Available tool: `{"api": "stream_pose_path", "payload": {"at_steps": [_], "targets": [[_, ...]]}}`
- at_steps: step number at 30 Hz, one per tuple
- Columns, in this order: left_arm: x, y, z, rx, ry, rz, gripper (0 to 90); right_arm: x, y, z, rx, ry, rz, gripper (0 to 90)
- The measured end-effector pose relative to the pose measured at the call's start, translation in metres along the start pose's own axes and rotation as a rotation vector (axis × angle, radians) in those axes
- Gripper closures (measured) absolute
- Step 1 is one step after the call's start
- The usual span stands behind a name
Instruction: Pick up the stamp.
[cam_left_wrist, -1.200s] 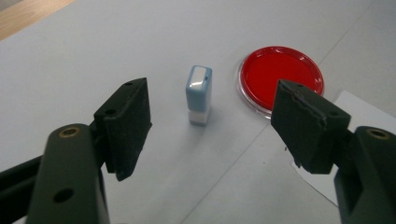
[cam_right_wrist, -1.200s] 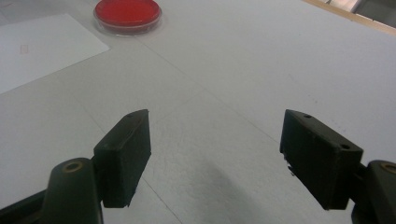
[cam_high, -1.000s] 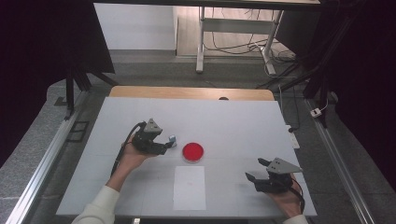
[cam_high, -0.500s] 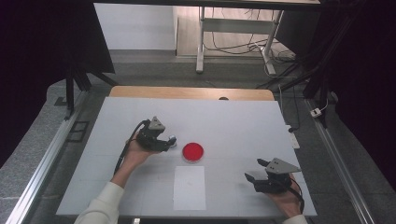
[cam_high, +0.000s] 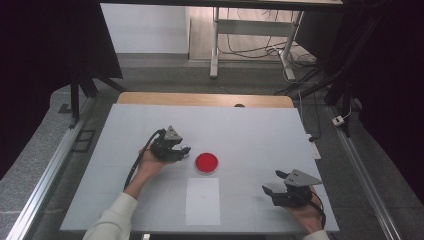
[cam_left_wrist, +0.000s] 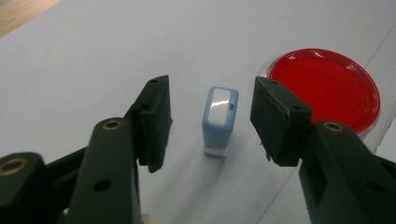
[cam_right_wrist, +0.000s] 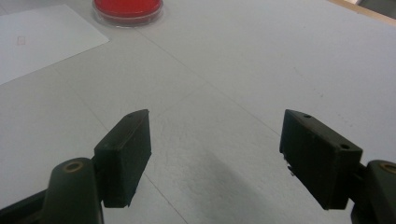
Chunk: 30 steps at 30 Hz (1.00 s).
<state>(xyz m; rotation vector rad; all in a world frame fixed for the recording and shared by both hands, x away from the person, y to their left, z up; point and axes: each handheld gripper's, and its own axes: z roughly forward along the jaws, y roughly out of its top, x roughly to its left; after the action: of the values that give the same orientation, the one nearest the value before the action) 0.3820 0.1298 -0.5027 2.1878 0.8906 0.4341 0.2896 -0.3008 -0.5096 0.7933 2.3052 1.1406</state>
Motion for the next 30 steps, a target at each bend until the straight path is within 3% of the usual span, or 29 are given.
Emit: {"api": "stream_pose_path", "payload": {"at_steps": [6, 20, 30], "targets": [[0.0019, -0.0018, 0.0035, 0.002, -0.012, -0.007, 57.3, 0.0000, -0.0005, 0.0000, -0.003, -0.001, 0.001, 24.5], [0.0008, -0.0039, 0.0069, 0.013, -0.031, 0.022, 74.8, 0.0002, -0.0008, -0.0007, -0.001, -0.008, -0.009, 25.0], [0.0009, -0.0042, 0.0059, 0.014, -0.034, 0.028, 75.6, 0.0003, -0.0009, -0.0008, -0.001, -0.009, -0.010, 25.0]]}}
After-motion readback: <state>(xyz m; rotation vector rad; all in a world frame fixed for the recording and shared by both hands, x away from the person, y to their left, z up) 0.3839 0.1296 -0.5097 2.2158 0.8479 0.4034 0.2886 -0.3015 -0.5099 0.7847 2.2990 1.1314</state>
